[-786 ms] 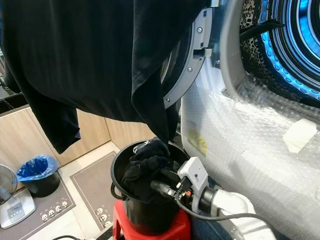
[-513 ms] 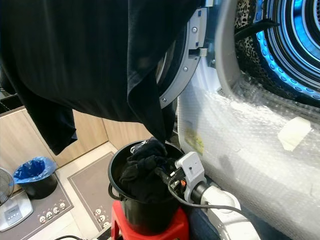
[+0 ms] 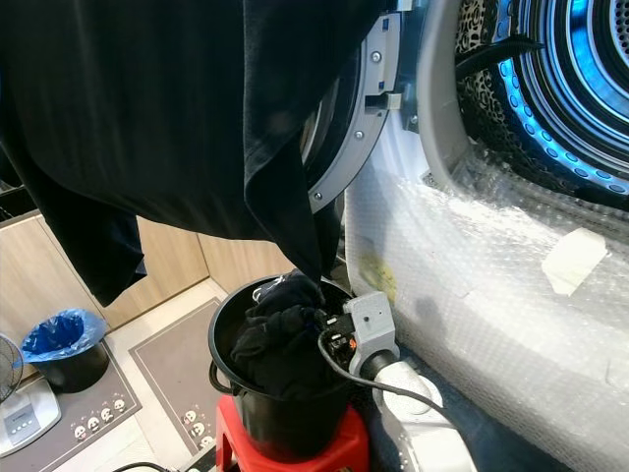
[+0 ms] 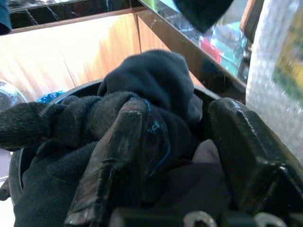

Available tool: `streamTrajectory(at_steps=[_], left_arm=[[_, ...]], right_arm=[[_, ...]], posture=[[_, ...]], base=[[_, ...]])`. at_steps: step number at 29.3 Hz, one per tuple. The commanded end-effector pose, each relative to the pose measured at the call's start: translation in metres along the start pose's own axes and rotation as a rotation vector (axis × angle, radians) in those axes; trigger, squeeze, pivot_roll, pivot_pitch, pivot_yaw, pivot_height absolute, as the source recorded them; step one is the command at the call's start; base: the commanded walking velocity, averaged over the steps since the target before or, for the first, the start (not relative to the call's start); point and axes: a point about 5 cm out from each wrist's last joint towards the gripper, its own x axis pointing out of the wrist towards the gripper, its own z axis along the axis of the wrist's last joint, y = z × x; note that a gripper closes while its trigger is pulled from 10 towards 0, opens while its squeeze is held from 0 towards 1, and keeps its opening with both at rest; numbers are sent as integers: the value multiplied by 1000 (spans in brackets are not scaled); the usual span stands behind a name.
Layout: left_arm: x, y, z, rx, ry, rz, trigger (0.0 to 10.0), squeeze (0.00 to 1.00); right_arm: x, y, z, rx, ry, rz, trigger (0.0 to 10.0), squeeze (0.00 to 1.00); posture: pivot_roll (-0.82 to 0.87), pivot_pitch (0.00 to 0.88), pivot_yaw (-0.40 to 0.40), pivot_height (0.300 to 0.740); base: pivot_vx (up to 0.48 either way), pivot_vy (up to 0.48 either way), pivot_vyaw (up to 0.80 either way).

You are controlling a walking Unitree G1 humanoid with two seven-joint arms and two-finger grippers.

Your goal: Clothes washing

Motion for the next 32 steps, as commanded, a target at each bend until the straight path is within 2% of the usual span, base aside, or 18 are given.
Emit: streamTrajectory(at_steps=[1,13,20,23,27,32], left_arm=[[0,-4,-4,7,19,-15,10000,0],[0,-5,0,8,8,-21,10000,0],[0,-6,-2,9,12,-22,10000,0],[0,-6,-3,10,14,-22,10000,0],[0,-7,-4,12,16,-23,10000,0],[0,-7,-3,12,16,-23,10000,0]], right_arm=[[3,-2,1,-4,12,-25,10000,0],[5,9,-9,-2,72,-25,10000,0],[4,18,9,118,-26,86,10000,0],[4,22,11,116,-26,108,10000,0],[7,27,6,90,14,92,10000,0],[12,26,-1,65,76,1,10000,0]], posture=[[-79,0,22,740],[-75,0,13,740],[-71,0,5,740],[-71,0,4,740],[-68,0,2,740],[-65,0,-1,740]], base=[[0,0,0],[0,0,0],[0,0,0],[0,0,0],[0,0,0],[0,0,0]])
